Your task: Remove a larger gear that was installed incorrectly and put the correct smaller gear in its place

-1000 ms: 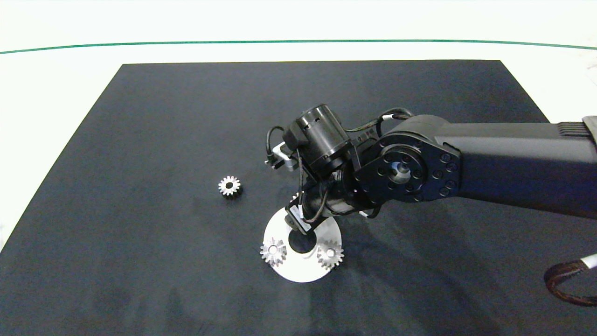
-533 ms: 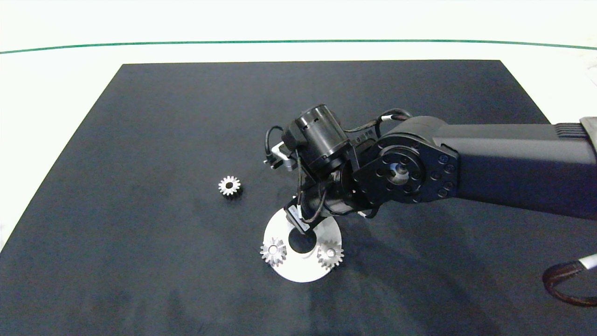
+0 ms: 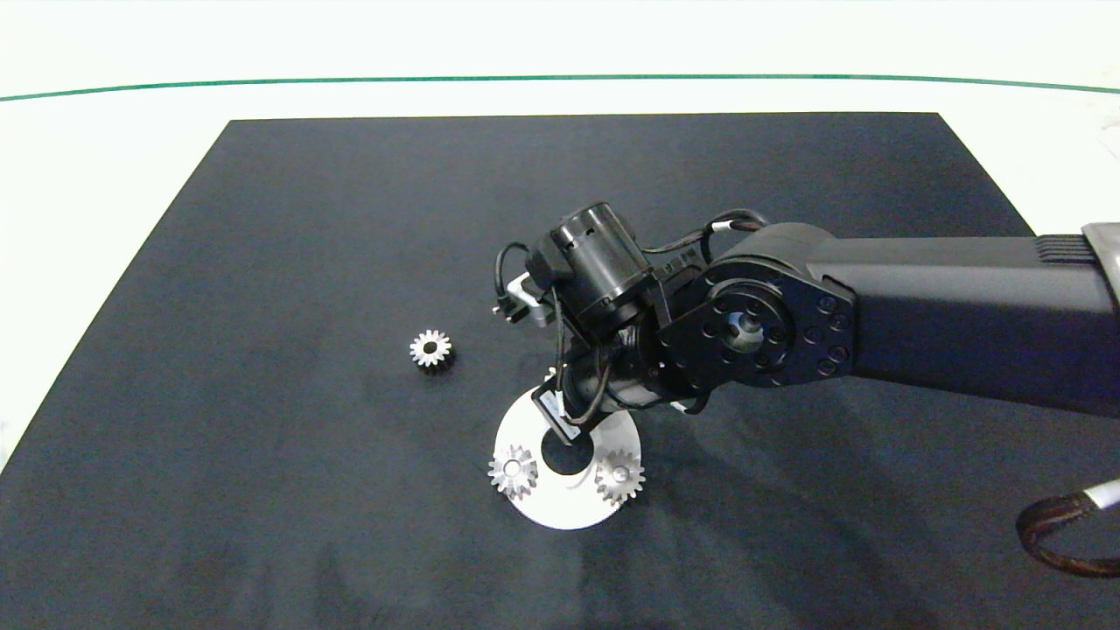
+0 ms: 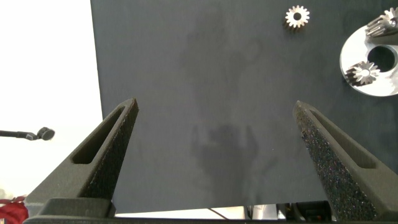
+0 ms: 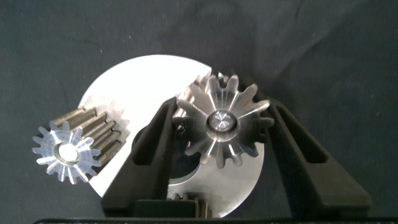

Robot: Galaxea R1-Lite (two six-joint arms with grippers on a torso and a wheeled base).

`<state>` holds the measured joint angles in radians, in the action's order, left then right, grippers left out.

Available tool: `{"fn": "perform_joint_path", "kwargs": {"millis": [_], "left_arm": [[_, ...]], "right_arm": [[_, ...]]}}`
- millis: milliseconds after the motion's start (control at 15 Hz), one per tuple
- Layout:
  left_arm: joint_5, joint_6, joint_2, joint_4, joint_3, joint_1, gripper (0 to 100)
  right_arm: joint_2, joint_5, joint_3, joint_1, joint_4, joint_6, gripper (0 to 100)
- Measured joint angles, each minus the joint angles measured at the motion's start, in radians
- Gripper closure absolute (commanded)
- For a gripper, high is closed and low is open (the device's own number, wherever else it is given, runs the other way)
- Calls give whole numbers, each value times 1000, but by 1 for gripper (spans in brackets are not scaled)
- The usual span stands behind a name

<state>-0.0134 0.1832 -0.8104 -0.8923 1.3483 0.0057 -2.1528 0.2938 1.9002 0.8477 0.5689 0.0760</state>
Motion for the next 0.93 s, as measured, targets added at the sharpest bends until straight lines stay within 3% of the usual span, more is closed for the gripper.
{"fn": "perform_joint_path", "kwargs": {"millis": [333,933], "left_arm": [[0,1,2,0,0,0,0],[0,1,6,0,0,0,0]], "right_arm": [[1,2,-11,0,-2,0,60],[31,3,-13,26,4,-1,60]]}}
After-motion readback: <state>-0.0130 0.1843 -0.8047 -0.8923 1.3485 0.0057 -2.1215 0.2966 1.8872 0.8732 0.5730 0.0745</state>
